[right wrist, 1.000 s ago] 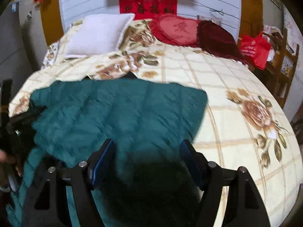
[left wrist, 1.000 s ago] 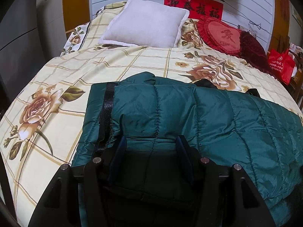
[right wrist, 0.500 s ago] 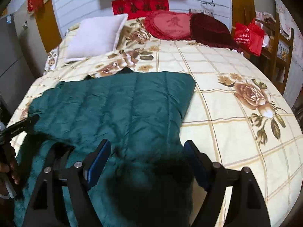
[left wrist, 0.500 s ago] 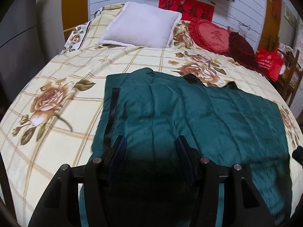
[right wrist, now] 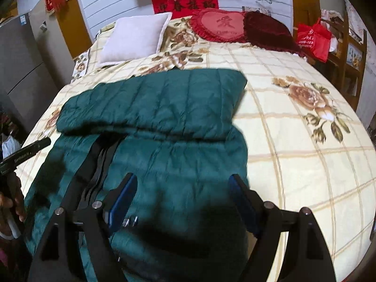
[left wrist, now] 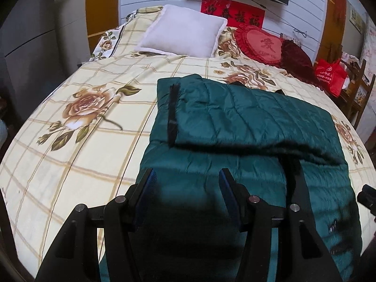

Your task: Fold large clothes

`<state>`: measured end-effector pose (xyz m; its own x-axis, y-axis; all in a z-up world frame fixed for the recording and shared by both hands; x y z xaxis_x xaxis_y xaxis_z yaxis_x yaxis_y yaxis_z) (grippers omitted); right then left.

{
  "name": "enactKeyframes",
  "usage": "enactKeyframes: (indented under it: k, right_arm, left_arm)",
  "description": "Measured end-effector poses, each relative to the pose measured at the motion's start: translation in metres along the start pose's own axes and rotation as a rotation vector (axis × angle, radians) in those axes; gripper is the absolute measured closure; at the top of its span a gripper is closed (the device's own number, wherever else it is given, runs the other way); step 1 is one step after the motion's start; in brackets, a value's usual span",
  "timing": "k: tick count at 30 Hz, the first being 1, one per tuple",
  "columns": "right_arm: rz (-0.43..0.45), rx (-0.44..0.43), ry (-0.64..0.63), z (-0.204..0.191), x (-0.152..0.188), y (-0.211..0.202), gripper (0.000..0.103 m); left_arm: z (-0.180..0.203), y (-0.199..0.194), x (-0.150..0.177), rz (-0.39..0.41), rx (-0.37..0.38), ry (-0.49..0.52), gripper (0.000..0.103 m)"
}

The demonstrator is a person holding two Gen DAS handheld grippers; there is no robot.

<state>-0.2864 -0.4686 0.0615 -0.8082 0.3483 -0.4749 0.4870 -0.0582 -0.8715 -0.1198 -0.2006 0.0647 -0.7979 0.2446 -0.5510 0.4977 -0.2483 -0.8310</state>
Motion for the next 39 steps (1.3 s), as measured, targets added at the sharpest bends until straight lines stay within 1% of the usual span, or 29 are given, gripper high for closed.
enactKeyframes:
  k: [6,10,14,23,31,39]
  right_arm:
    - [-0.043,-0.001,-0.041,-0.008,0.032,-0.006,0.02]
    - [-0.064,0.0,-0.045,-0.007,0.049,-0.01,0.02]
    - [-0.079,0.005,-0.039,-0.005,0.061,-0.012,0.02]
    - [-0.092,-0.005,-0.035,-0.009,0.077,-0.014,0.02]
    - [-0.1,-0.013,-0.045,-0.015,0.087,-0.019,0.02]
    - [-0.111,-0.006,-0.04,-0.016,0.102,-0.027,0.02]
  left_arm:
    - [-0.004,-0.018,0.027,0.01,-0.015,0.025,0.034]
    - [-0.006,-0.024,0.043,-0.008,-0.013,0.035,0.034]
    - [-0.012,-0.028,0.058,-0.021,-0.007,0.025,0.034]
    - [-0.017,-0.034,0.083,-0.045,-0.01,0.019,0.034]
    - [-0.02,-0.039,0.094,-0.049,-0.013,0.021,0.034]
    - [-0.025,-0.042,0.112,-0.081,-0.005,0.021,0.034]
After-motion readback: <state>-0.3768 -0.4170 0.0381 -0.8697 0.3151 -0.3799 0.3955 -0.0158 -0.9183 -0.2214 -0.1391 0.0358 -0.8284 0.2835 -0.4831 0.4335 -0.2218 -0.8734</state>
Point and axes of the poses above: each gripper's, at about its wrist camera, not at the fingertips, and y roughly the way its jaws point, z to its right, x to its underside, the point moved 3 cm from there along y, roughly the way its jaws point, and after that the axes turned 10 degrees about -z, right-handed, at the moved point
